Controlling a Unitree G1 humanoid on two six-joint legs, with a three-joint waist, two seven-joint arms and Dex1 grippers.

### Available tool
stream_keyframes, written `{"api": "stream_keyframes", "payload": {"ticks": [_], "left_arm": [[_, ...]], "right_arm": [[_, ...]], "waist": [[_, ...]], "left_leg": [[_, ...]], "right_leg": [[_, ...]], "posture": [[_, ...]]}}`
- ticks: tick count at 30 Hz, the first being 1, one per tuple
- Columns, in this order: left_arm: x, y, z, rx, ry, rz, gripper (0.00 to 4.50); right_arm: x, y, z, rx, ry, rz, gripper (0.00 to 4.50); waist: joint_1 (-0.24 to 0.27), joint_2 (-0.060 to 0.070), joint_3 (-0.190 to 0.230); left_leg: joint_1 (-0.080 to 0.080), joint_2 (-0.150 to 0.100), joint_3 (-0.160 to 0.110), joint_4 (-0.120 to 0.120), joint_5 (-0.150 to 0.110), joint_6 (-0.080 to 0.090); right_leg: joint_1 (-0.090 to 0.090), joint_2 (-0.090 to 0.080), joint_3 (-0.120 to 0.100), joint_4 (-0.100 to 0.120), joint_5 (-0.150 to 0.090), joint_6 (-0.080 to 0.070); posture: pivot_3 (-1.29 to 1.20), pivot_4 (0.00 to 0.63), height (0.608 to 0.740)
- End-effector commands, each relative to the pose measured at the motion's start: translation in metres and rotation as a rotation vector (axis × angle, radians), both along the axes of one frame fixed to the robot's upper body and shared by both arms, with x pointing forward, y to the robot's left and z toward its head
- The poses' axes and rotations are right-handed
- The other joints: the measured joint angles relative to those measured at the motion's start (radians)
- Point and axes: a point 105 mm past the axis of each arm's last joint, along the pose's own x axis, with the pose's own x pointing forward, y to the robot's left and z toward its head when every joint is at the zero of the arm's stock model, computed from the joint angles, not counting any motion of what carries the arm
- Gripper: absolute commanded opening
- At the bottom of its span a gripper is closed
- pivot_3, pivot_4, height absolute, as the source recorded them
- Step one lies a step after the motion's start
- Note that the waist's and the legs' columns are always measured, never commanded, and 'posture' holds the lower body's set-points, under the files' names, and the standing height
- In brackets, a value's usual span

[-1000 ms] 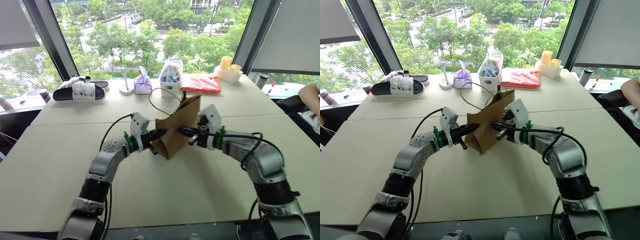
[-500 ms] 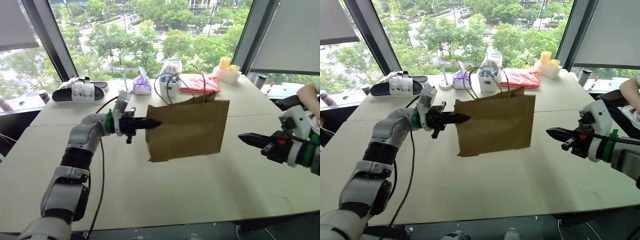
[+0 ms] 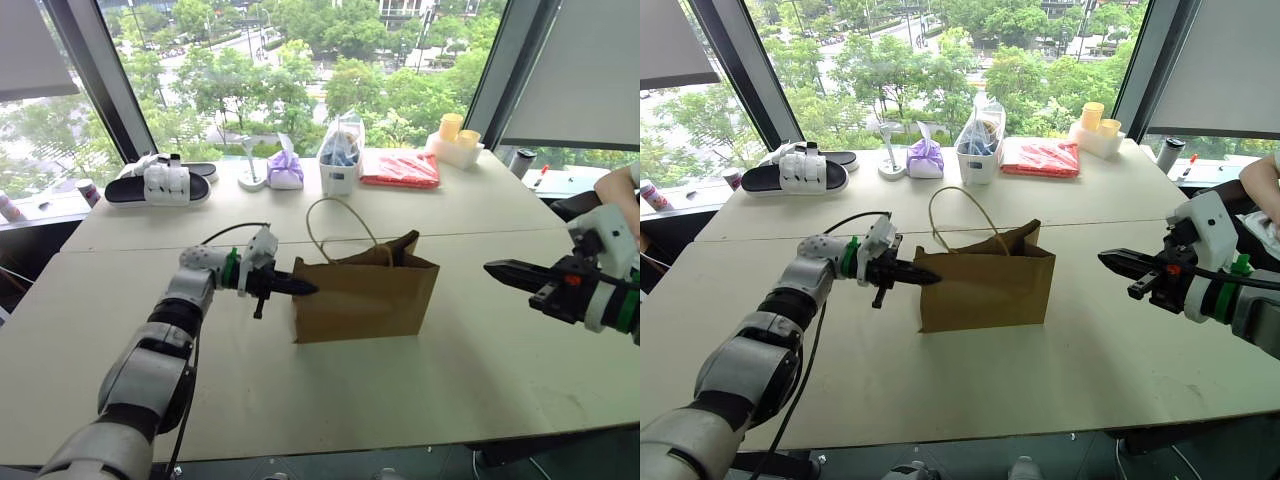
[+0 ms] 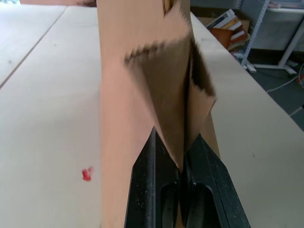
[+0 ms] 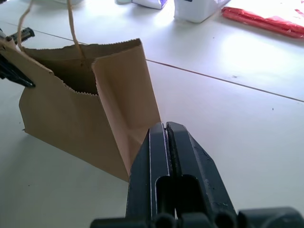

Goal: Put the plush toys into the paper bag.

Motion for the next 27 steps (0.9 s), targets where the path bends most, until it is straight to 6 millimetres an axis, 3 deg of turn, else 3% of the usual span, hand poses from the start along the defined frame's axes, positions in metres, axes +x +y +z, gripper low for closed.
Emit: {"api": "stream_keyframes", "payload": {"ticks": [1, 4, 12, 16, 20, 23, 27], "left_arm": [[0.002, 0.011, -0.008, 0.096, -0.059, 0.022, 0.06], [0.005, 0.014, -0.005, 0.104, -0.083, 0.035, 0.90], [0.010, 0.021, 0.022, 0.037, -0.200, 0.065, 4.46], [0.007, 0.033, 0.038, 0.045, -0.249, 0.073, 4.46], [-0.006, 0.066, 0.060, 0.030, -0.214, 0.151, 4.46], [-0.022, 0.083, 0.062, 0.049, -0.218, 0.238, 4.46], [-0.044, 0.091, 0.058, 0.071, -0.148, 0.301, 4.46]], "right_arm": [[0.003, 0.013, 0.012, -0.020, -0.062, 0.044, 0.00], [0.006, 0.022, 0.012, -0.010, -0.055, 0.088, 0.00], [0.010, 0.026, 0.007, 0.003, -0.038, 0.111, 0.00], [0.010, 0.025, 0.003, -0.003, -0.021, 0.116, 0.00], [0.005, 0.018, 0.000, -0.025, 0.006, 0.115, 0.00], [-0.001, 0.018, -0.003, -0.047, 0.031, 0.141, 0.00], [-0.002, 0.024, -0.004, -0.052, 0.032, 0.179, 0.00]], "waist": [[-0.001, 0.000, 0.000], [-0.002, 0.000, 0.000], [-0.001, 0.000, 0.000], [-0.002, 0.000, 0.000], [-0.012, 0.000, 0.000], [-0.010, 0.001, 0.000], [-0.003, 0.001, 0.000]], "left_leg": [[0.000, 0.000, 0.000, 0.000, 0.000, 0.000], [0.001, 0.000, 0.000, 0.000, 0.000, 0.000], [0.000, 0.000, 0.000, 0.000, 0.000, 0.000], [0.000, 0.000, 0.000, 0.000, 0.000, 0.000], [0.001, 0.001, -0.001, -0.001, -0.001, 0.001], [0.002, 0.001, -0.001, -0.002, -0.001, 0.002], [0.002, 0.001, -0.001, -0.001, -0.001, 0.002]], "right_leg": [[0.000, 0.000, 0.000, 0.000, 0.000, 0.000], [0.001, 0.000, 0.000, 0.000, 0.000, 0.001], [0.001, 0.000, 0.000, 0.000, 0.000, 0.001], [0.000, 0.000, 0.000, 0.000, 0.000, 0.001], [-0.001, 0.000, 0.000, 0.001, 0.000, 0.001], [-0.002, 0.000, 0.001, 0.001, 0.000, 0.001], [0.000, 0.000, 0.001, 0.001, 0.000, 0.001]], "posture": [[0.00, 0.150, 0.740], [0.00, 0.150, 0.740], [0.00, 0.150, 0.740], [0.00, 0.150, 0.740], [0.00, 0.150, 0.740], [0.00, 0.150, 0.740], [0.00, 0.150, 0.740]]}}
